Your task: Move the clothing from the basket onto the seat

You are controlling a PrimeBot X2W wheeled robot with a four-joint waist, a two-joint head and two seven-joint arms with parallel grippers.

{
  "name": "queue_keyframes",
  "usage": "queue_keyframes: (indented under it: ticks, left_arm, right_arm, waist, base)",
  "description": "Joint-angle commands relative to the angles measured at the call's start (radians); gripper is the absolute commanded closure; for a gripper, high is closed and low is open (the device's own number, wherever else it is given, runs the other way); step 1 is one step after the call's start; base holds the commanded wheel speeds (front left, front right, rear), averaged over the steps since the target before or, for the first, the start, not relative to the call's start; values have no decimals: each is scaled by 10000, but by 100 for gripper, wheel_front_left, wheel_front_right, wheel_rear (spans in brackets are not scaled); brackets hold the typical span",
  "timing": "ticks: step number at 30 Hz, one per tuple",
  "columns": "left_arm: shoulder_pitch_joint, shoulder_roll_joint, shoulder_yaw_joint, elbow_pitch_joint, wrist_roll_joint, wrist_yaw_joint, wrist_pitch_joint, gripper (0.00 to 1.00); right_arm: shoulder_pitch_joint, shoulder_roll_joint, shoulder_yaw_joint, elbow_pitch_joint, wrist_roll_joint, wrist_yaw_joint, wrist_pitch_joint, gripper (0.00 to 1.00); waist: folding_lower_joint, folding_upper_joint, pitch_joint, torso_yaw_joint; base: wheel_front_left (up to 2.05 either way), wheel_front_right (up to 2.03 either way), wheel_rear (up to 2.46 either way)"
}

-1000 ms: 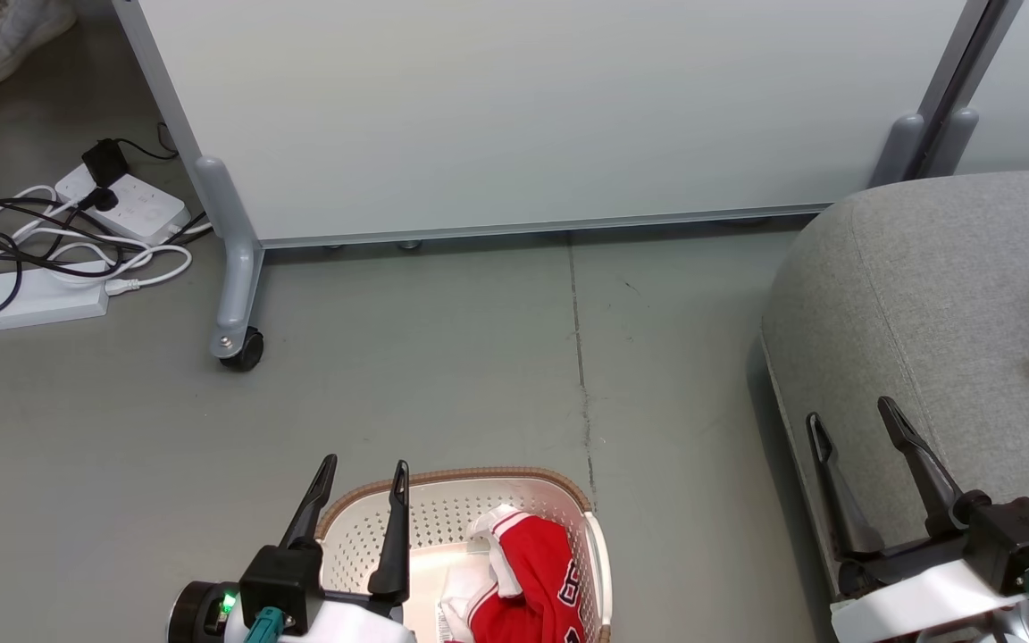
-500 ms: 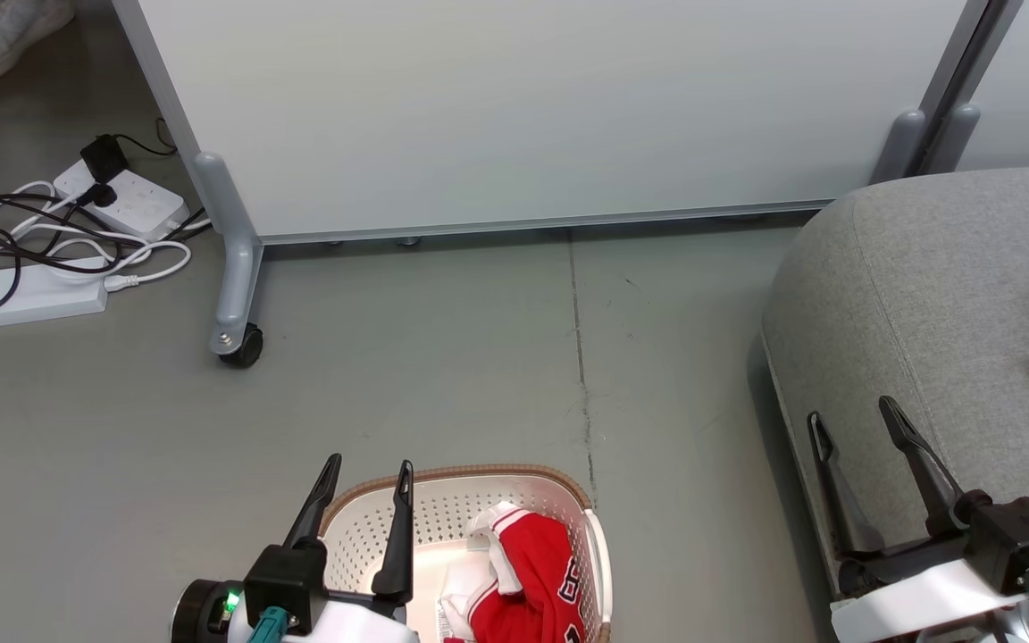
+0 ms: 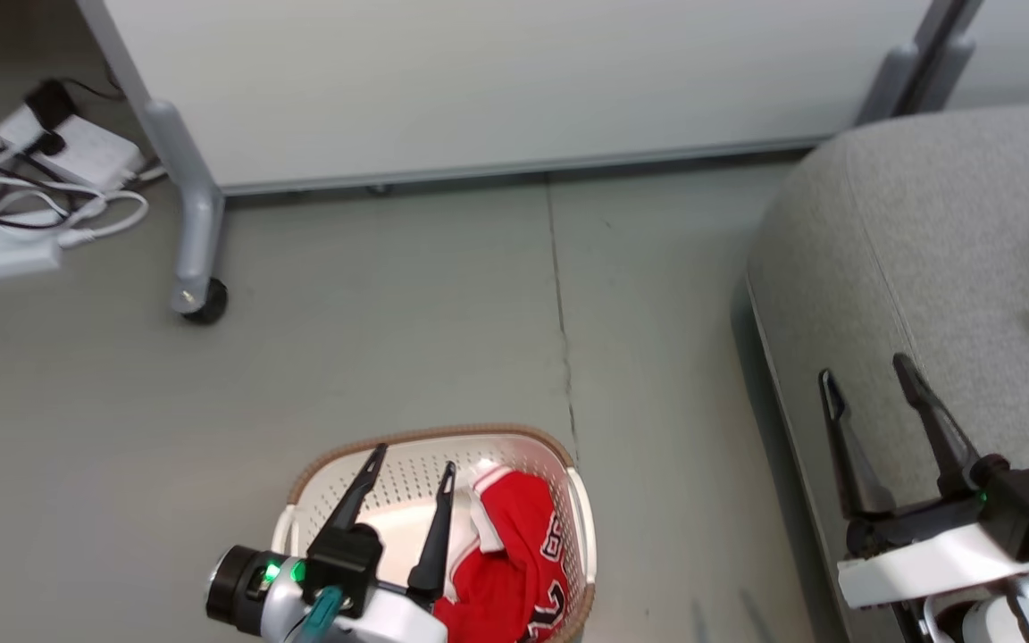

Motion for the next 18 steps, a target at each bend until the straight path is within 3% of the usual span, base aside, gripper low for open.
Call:
queue_keyframes:
  ticks: [1,10,13,18]
  left_arm:
    - [-332,39,-64,380,114,-31,-1,0]
    - [-2383,66,-739,4085,593,-475,-4,0]
    - [-2934,99,-857,4753,723,-643,-4,0]
    - [-4210,603,-1517,6687,1578,-798,-2,0]
  right_arm:
    - [-204,-28,-19,-103,-55,1,-17,0]
    - [-910,183,-91,-361,-144,1,-17,0]
    - [-1031,280,-140,-440,-152,1,-17,0]
    - [-1394,565,41,-558,-148,0,-17,0]
  waist:
    - [0,0,663,-404]
    - [0,0,2814,-1704]
    - [0,0,3325,-1973]
    - [0,0,4567,-2670]
  base:
    - [0,0,0]
    - [0,0,0]
    - [0,0,0]
    - [0,0,0]
